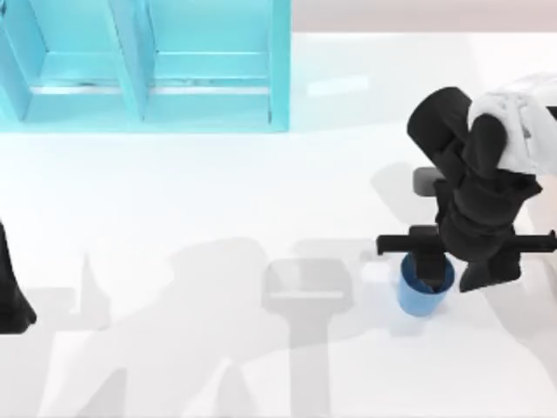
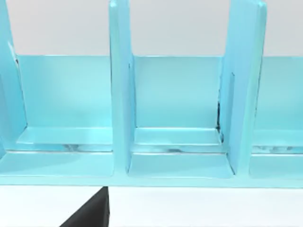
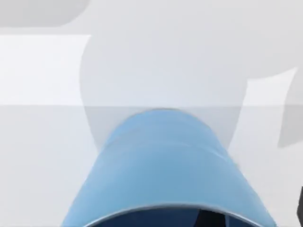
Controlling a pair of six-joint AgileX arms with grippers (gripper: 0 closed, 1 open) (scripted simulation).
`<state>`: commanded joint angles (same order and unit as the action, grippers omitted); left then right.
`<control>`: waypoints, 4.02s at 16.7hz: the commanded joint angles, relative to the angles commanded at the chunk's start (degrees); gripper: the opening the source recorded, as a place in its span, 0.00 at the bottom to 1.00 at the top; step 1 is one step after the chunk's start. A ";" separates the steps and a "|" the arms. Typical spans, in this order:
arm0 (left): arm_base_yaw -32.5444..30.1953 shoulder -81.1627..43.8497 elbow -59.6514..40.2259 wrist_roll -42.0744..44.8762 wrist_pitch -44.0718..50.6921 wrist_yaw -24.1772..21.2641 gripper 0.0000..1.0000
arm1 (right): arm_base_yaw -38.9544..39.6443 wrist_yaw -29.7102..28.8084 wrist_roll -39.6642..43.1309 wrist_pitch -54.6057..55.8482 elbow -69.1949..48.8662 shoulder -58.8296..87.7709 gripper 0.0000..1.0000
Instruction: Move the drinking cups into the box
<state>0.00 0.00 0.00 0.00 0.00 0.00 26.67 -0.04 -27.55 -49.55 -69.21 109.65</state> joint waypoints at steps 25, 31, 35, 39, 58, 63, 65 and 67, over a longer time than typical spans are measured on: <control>0.00 0.00 0.00 0.00 0.00 0.00 1.00 | -17.00 0.06 17.10 -20.52 -7.46 -13.16 0.00; 0.00 0.00 0.00 0.00 0.00 0.00 1.00 | -18.89 0.14 19.14 -21.46 -9.12 -11.70 0.00; 0.00 0.00 0.00 0.00 0.00 0.00 1.00 | -29.17 0.66 29.69 -25.39 -16.47 -7.57 0.00; 0.00 0.00 0.00 0.00 0.00 0.00 1.00 | -44.46 0.96 44.71 -30.06 -25.19 -2.90 0.00; 0.00 0.00 0.00 0.00 0.00 0.00 1.00 | -56.71 1.58 56.73 -19.85 -18.99 -0.72 0.00; 0.00 0.00 0.00 0.00 0.00 0.00 1.00 | -56.51 1.74 56.52 -18.57 -17.78 -0.67 0.00; 0.00 0.00 0.00 0.00 0.00 0.00 1.00 | -56.51 1.74 56.52 -18.57 -17.78 -0.67 0.15; 0.00 0.00 0.00 0.00 0.00 0.00 1.00 | -56.51 1.74 56.52 -18.57 -17.78 -0.67 0.30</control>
<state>0.00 0.00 0.00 0.00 0.00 0.00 -29.83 1.71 28.97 -68.12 -86.99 108.98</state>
